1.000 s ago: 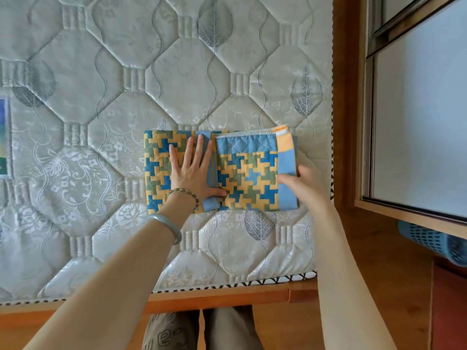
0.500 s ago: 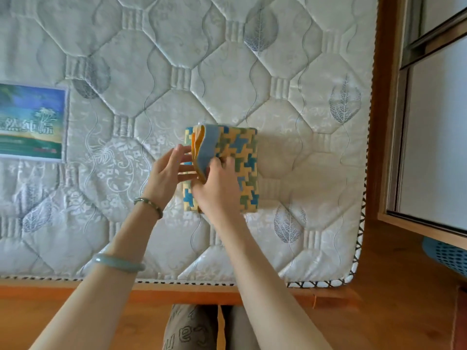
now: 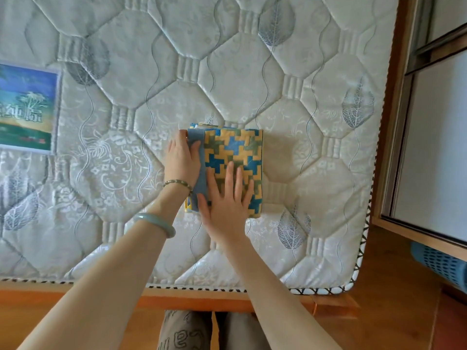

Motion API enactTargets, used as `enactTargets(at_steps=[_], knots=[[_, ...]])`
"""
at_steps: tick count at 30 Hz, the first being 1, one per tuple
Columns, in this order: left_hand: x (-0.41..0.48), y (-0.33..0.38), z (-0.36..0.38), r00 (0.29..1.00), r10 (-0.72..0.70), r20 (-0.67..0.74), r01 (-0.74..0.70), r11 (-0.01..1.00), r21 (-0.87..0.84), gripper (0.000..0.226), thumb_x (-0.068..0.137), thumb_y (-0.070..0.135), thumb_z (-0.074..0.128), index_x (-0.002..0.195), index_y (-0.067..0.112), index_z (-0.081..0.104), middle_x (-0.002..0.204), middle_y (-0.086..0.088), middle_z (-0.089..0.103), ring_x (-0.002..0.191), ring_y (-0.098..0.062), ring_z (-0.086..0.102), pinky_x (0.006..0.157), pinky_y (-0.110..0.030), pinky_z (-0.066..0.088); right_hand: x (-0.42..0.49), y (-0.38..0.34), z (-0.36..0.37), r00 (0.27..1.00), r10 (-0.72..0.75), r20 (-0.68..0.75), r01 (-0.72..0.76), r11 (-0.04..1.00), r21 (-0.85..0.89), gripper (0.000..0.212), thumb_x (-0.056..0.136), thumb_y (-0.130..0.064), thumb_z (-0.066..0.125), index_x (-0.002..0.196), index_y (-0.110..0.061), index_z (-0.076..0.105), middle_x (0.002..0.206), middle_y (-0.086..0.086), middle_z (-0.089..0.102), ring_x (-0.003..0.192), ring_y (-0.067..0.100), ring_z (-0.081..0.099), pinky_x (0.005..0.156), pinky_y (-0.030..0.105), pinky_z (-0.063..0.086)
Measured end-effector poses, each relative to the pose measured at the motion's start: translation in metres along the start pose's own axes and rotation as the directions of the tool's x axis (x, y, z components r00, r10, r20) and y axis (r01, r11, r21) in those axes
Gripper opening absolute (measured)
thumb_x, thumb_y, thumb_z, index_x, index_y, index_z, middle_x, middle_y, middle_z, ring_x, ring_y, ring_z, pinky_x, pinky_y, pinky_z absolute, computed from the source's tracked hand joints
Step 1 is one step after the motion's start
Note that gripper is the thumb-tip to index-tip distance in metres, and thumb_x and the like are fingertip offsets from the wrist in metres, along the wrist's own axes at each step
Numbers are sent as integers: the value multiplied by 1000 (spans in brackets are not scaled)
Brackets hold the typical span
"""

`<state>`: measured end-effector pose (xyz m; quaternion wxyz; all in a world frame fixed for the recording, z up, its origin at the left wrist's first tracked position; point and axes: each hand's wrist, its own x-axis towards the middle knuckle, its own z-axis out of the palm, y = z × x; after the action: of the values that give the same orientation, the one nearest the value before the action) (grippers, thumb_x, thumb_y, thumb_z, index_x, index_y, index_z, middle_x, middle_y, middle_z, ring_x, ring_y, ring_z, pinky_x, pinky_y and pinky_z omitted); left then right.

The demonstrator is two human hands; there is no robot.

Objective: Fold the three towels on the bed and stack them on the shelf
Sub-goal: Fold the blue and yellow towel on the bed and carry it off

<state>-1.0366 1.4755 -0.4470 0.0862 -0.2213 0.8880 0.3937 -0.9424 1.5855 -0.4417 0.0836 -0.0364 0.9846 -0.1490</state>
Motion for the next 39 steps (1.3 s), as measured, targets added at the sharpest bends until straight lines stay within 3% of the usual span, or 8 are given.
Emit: enactTargets(at_steps=[5,8,11,13,20,26,31,39], knots=[[-4,-5,13,997,57,-51,-50,990,129,28,96,15,42,116,-4,46,108,-22,56,103,-38,46,90,-46,37,-15,7,27,993,15,114,-8,998,-67,55,94,-50,43,145,-30,38,152,17,34,143,35,25,115,57,12],[-8,0,5,985,139,-104,-105,955,276,49,94,23,47,138,5,37,131,-17,49,119,-35,43,103,-45,31,-6,9,12,997,29,71,-33,998,55,49,93,-43,41,139,-28,48,149,14,41,140,32,29,112,58,19],[-30,2,-7,905,423,-51,-363,827,430,55,95,21,46,144,1,30,148,-18,37,138,-31,29,117,-46,14,14,25,-22,993,35,-111,-12,979,203,43,93,-23,40,133,-14,54,147,14,42,138,29,33,114,50,21],[-46,0,-5,845,522,113,-500,699,512,56,94,21,43,145,1,28,151,-15,32,141,-27,23,120,-42,3,42,36,-34,987,3,-159,19,990,136,48,94,-21,39,141,-11,44,151,17,34,142,30,27,117,46,14],[-32,-22,13,856,364,368,-517,561,647,74,95,59,20,151,11,17,158,-8,19,145,-19,15,119,-45,3,90,69,1,996,-90,27,91,993,-72,58,100,-42,28,150,-13,23,156,17,25,145,33,20,116,54,18],[-25,-19,13,857,339,389,-515,597,615,76,93,64,12,151,14,10,159,-8,14,146,-17,7,119,-46,2,95,67,-4,992,-80,94,86,994,-60,62,100,-45,24,151,-13,14,158,18,17,147,32,14,118,54,13],[-62,-8,-3,868,369,333,-496,665,558,74,97,57,9,150,6,15,157,-10,7,146,-21,4,119,-43,-3,48,69,-20,994,-110,6,110,989,-96,65,100,-46,24,150,-5,12,157,17,14,146,30,15,118,52,9],[-69,-45,7,866,231,443,-467,689,554,79,94,63,8,150,7,5,158,-10,11,146,-19,6,119,-45,4,24,72,3,983,-51,176,58,998,-36,70,99,-52,12,150,-4,6,158,15,10,147,28,10,119,48,12]])
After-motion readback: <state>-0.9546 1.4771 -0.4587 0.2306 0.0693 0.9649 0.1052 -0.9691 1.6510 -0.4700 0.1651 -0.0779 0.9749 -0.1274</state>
